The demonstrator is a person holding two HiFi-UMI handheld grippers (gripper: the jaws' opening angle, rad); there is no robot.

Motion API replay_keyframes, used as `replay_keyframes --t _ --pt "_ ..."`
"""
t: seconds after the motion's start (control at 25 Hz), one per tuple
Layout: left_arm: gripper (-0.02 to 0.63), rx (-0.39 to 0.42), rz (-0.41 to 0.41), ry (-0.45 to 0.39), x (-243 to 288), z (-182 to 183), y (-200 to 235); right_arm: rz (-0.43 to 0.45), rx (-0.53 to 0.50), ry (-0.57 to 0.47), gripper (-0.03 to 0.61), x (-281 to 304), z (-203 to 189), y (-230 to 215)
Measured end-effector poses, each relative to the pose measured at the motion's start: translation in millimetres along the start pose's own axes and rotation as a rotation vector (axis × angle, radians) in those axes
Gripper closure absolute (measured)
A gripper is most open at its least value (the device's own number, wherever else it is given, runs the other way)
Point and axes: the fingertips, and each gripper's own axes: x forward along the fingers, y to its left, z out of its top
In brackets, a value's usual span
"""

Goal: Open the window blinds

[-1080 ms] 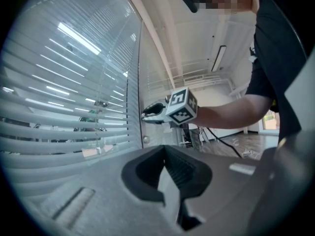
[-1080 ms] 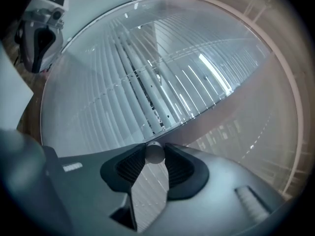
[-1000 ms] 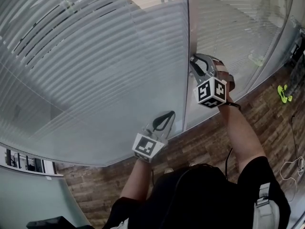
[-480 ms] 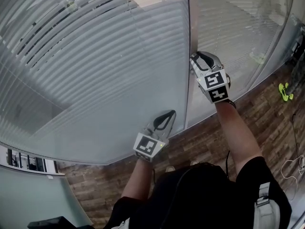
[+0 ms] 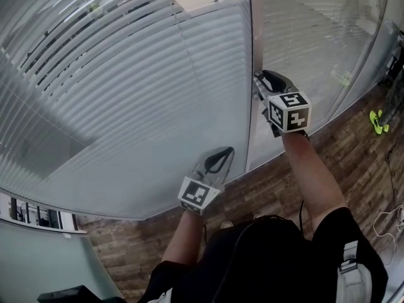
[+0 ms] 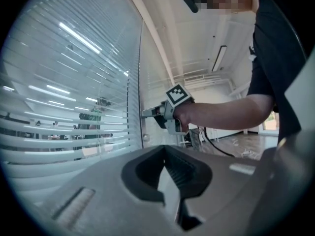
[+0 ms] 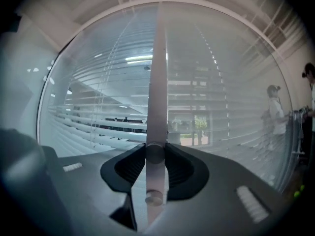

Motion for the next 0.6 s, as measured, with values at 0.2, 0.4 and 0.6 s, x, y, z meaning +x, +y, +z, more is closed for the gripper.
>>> replay_keyframes --t 0.2,0.4,0.6 --pt "0.611 0.008 0.0 -0.008 -2.3 2.4 2.0 0.014 0.19 -0.02 0.451 -1.7 2.4 -2.4" --pt "0.609 0.0 0.002 -0.009 -3.5 3.3 4.9 0.021 0.313 -0.032 0.451 -1.4 5.1 -3.3" --pt "0.61 -0.001 -0.005 -0.007 -1.5 5.1 3.6 0.034 0.433 -0.051 0.451 -2.2 5.5 -5.6"
